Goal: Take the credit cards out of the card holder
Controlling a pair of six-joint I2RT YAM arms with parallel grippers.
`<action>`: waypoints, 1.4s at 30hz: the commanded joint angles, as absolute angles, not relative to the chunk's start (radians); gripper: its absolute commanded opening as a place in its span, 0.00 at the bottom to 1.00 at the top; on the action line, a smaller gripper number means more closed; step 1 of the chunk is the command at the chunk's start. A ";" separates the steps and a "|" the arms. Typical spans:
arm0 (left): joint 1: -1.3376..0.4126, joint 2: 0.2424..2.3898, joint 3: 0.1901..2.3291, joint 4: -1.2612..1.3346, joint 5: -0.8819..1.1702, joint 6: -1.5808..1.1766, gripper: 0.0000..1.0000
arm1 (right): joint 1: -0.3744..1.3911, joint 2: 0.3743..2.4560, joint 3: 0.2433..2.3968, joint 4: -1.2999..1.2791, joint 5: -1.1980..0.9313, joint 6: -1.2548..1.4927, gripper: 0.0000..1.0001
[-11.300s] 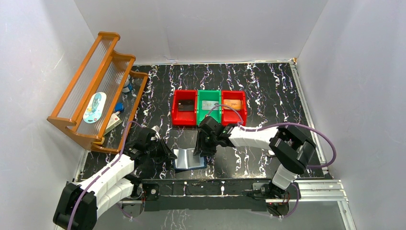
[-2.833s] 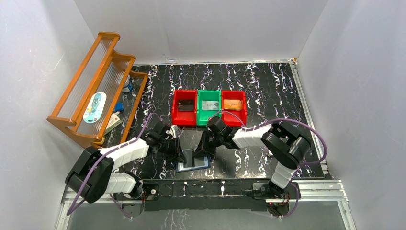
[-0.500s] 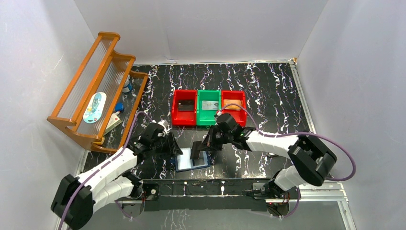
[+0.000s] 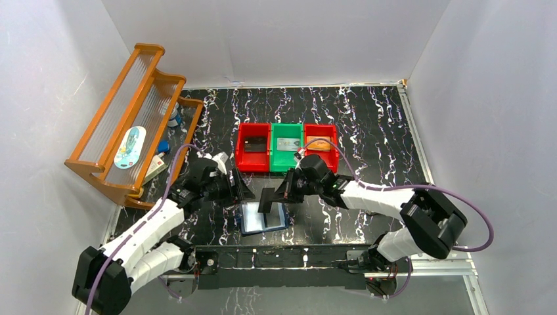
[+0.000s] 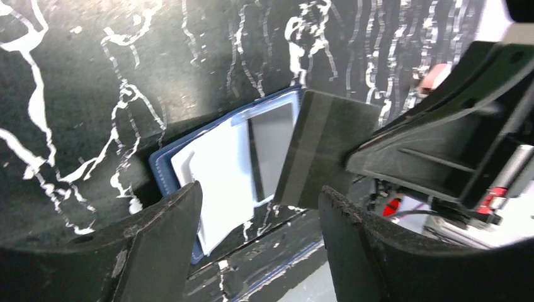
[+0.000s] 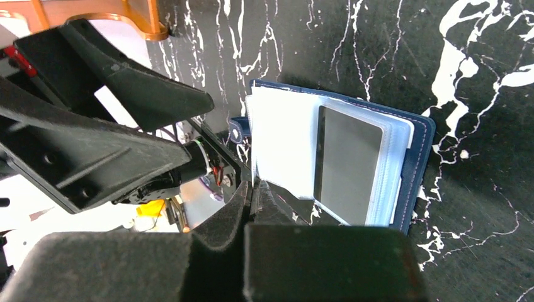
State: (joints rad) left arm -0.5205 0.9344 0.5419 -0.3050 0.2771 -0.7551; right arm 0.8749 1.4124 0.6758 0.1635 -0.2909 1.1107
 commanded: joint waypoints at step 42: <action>-0.196 1.091 0.397 0.604 1.255 -1.069 0.34 | 0.853 1.338 0.446 0.967 -0.422 1.253 0.00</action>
State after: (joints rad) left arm -0.1989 1.0943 0.4057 0.4923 1.1809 -1.0050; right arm 0.8574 1.3205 0.4595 0.8093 -0.3847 1.2285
